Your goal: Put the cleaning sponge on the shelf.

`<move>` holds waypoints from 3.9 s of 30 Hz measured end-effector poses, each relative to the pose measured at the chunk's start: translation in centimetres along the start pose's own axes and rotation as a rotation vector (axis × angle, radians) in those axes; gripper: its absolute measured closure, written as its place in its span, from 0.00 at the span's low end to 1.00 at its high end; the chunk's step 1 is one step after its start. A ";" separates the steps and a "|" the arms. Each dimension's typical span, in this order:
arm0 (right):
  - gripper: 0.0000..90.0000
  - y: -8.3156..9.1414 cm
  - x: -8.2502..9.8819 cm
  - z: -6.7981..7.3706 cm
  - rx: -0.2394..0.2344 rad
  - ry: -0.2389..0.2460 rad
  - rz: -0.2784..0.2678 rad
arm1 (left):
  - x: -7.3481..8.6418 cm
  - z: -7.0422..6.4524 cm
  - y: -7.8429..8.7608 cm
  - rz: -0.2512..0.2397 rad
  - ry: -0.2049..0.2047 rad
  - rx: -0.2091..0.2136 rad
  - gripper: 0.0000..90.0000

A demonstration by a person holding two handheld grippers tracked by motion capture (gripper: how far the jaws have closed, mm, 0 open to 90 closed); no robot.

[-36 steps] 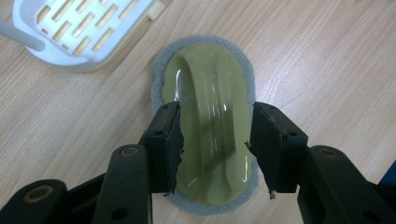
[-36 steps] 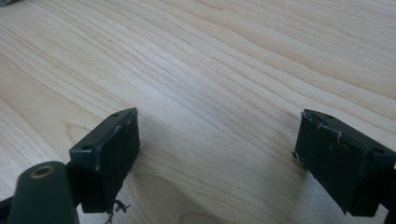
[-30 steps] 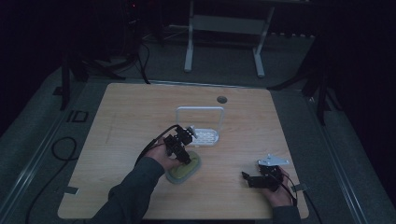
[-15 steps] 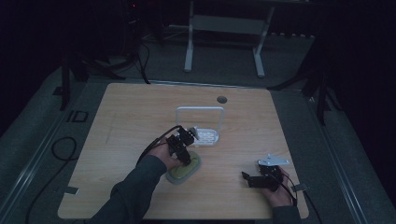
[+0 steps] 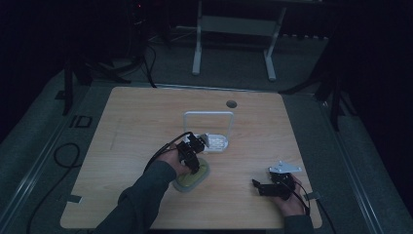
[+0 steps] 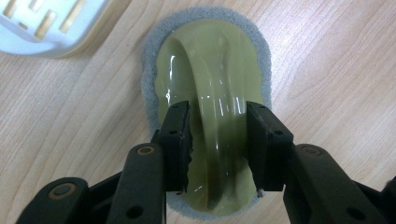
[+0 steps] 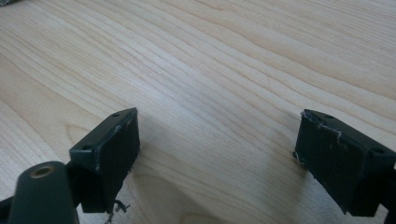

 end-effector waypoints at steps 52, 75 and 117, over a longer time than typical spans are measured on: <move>0.15 0.0 0.0 0.0 0.000 0.001 -0.001 | -1.5 -1.0 2.1 -0.028 -0.268 -0.142 0.79; 0.15 0.0 0.0 0.0 -0.001 0.000 0.000 | -1.9 -0.1 3.3 -0.087 -0.367 -0.199 0.80; 0.15 0.0 0.0 0.0 0.000 0.001 -0.001 | -3.8 0.5 2.9 -0.119 -0.541 -0.254 0.80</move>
Point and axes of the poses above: each handheld gripper's, and its own axes: y roughly backward along the jaws, x roughly out of its underside, z roughly to its left, the point moved 7 cm from there along -y, roughly forward along the jaws, and after that the axes turned 2 degrees about x, right-handed, at the moved point
